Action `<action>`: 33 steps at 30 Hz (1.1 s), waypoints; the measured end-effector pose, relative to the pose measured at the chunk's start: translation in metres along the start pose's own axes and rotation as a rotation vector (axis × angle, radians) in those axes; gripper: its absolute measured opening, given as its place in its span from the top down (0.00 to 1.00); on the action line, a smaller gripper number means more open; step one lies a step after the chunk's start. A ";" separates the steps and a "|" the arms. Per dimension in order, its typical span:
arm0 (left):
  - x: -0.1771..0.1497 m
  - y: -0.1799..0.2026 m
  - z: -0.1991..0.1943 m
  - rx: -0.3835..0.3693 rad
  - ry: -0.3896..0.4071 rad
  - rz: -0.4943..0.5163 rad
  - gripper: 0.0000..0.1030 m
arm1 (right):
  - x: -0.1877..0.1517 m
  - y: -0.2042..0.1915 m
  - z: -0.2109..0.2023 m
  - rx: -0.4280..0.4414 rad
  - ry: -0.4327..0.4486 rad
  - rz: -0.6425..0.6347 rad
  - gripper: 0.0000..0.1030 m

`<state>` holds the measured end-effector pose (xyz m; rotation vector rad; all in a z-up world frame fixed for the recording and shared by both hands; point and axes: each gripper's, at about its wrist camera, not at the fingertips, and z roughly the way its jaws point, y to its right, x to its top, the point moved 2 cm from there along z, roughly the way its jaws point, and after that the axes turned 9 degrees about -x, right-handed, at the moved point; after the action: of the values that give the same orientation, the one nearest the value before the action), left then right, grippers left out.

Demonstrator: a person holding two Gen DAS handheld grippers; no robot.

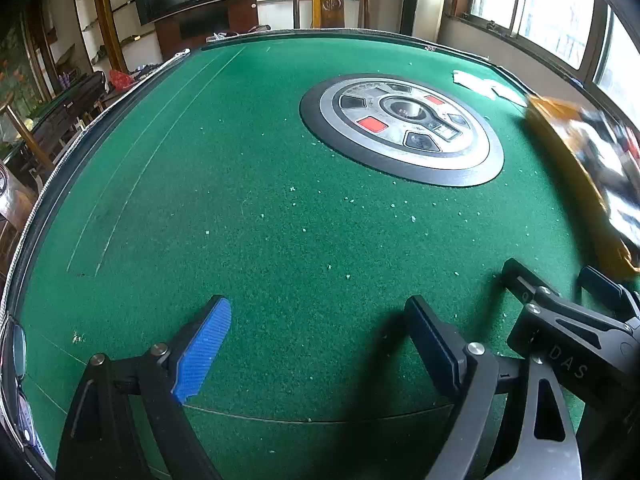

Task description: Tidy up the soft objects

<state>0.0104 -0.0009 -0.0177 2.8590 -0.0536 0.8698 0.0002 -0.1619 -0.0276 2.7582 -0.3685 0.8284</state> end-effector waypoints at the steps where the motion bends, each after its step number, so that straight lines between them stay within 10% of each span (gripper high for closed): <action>1: 0.000 0.000 0.000 0.000 0.000 0.000 0.14 | 0.000 0.000 0.000 0.000 0.000 0.000 0.00; 33: 0.009 -0.003 0.002 0.012 -0.005 0.003 0.14 | 0.003 0.003 -0.002 0.000 -0.001 0.000 0.00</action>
<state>0.0192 0.0015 -0.0145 2.8735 -0.0534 0.8660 0.0008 -0.1647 -0.0238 2.7586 -0.3695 0.8265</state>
